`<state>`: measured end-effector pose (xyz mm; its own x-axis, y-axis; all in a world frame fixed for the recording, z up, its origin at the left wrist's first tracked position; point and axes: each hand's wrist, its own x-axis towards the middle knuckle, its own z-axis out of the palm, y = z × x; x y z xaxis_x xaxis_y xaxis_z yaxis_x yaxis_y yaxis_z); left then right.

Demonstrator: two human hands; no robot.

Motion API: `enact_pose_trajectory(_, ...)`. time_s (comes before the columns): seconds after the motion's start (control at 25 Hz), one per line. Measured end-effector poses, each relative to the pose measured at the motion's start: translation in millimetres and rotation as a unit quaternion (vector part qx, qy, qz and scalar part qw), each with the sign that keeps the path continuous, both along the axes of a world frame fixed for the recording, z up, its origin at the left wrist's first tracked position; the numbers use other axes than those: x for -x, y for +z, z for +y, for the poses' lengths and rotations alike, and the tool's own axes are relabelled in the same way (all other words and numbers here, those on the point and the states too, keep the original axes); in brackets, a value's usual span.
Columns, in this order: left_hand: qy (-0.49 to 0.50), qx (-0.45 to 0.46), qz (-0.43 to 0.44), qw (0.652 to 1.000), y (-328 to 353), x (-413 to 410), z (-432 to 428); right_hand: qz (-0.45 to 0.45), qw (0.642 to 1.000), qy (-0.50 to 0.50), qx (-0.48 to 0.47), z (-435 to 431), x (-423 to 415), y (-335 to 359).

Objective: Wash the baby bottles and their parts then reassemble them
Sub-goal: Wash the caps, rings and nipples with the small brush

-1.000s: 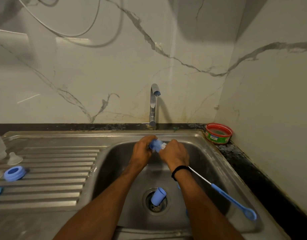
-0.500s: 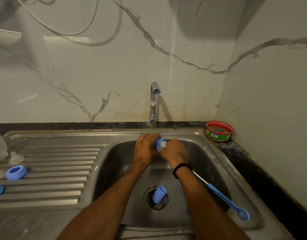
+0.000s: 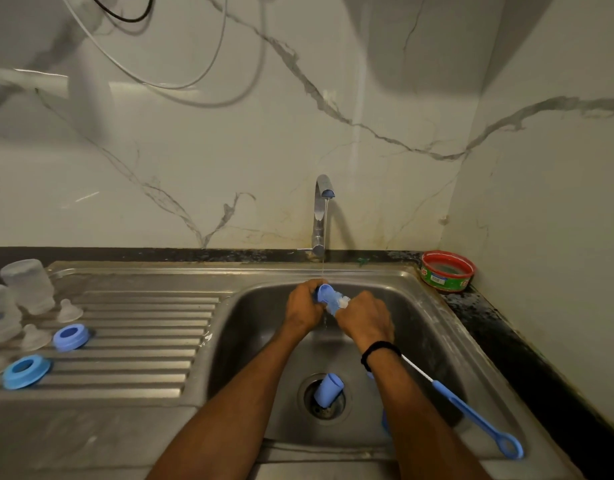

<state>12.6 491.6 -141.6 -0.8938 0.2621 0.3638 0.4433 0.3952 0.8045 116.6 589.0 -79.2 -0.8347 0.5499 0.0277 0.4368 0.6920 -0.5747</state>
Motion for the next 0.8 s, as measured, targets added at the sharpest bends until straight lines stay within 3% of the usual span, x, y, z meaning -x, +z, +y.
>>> enact_pose_trajectory(0.16,-0.031,0.033,-0.027,0.999,6.0,-10.0,-16.1,-0.023,0.998,0.005,0.050,5.1,-10.4,12.2)
enact_pose_trajectory(0.36,-0.039,0.148,0.059,0.987,12.8,-23.8,-32.4,-0.033,0.996,0.045,0.064,-1.7,-20.4,14.6)
enact_pose_trajectory(0.48,-0.001,0.195,0.015,0.981,12.6,-24.4,-43.2,-0.047,0.994,0.048,0.084,1.7,-25.9,19.0)
enact_pose_trajectory(0.6,0.078,0.184,-0.029,0.979,4.3,-16.7,-72.7,-0.045,0.995,0.025,0.084,16.4,-33.0,26.0)
enact_pose_trajectory(0.8,0.067,0.101,-0.073,0.990,16.0,-34.4,-80.7,-0.018,0.995,0.072,0.073,3.8,-37.3,17.3)
